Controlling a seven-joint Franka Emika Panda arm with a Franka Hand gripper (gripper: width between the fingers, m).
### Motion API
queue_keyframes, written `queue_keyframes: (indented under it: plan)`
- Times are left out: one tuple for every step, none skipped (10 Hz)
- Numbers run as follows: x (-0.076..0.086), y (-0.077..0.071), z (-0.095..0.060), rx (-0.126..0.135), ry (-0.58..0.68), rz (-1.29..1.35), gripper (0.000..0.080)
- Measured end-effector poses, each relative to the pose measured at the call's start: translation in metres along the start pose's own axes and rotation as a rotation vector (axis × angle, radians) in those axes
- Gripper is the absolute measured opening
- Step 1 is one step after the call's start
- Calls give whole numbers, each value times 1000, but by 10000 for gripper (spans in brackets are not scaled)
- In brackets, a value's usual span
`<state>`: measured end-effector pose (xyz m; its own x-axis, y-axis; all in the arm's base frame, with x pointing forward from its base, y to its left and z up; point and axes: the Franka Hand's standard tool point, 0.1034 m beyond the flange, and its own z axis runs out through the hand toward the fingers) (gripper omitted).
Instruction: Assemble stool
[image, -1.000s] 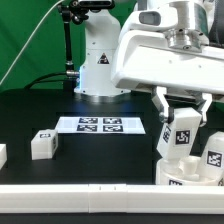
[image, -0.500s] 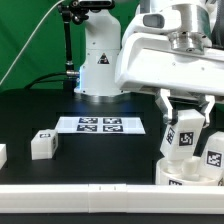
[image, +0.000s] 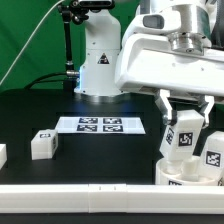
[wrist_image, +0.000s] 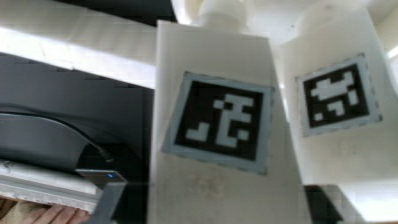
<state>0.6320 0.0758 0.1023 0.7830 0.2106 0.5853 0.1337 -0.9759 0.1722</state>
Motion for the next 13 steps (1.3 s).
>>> queue_keyframes:
  plan:
    - [-3, 1, 0, -2, -2, 1, 327]
    - [-7, 2, 0, -4, -4, 1, 327]
    - [-9, 1, 1, -4, -8, 0, 327]
    - [-9, 1, 2, -4, -10, 0, 327]
    - [-9, 1, 2, -4, -10, 0, 327]
    - [-9, 1, 2, -4, -10, 0, 327]
    - [-10, 1, 2, -4, -11, 0, 327]
    - [-12, 1, 3, -5, -15, -1, 327]
    - [-14, 2, 5, -7, -19, -1, 327]
    - [-17, 2, 6, -7, -23, -3, 327]
    - [-18, 2, 7, -8, -22, -8, 327]
    - [-18, 2, 8, -9, -21, -17, 327]
    - [-18, 5, 9, -14, -12, -21, 327]
